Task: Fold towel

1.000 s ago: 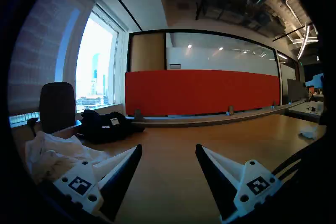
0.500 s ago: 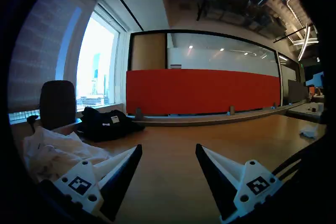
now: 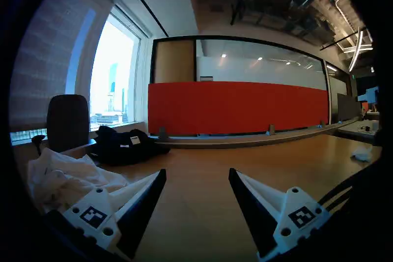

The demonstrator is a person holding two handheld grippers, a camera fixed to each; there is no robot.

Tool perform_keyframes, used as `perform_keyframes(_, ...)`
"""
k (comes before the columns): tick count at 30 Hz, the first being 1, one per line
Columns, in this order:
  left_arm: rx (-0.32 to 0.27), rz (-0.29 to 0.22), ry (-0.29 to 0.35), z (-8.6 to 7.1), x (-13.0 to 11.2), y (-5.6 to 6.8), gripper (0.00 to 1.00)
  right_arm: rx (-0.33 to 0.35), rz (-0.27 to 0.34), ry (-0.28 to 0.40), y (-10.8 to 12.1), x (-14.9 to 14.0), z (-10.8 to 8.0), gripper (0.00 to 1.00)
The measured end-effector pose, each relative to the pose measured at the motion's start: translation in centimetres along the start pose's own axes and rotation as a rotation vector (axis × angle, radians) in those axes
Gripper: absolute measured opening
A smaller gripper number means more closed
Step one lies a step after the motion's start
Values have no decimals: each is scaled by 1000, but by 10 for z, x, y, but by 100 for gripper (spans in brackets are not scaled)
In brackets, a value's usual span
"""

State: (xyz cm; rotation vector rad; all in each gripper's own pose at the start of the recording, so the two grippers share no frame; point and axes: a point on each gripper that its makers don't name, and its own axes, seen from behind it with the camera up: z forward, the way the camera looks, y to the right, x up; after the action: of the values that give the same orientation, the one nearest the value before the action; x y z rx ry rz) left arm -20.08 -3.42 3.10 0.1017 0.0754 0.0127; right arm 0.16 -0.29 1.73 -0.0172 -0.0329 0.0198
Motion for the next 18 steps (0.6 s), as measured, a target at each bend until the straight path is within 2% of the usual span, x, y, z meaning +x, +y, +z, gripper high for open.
perform_keyframes(9, 0, 0, 0, 0, 0, -1, 94, 21, -1, 38, -2, -6, 1, 97)
perform_keyframes(18, 0, 0, 1, -1, 0, -1, 94, 47, 0, 47, -9, -37, 1, 98)
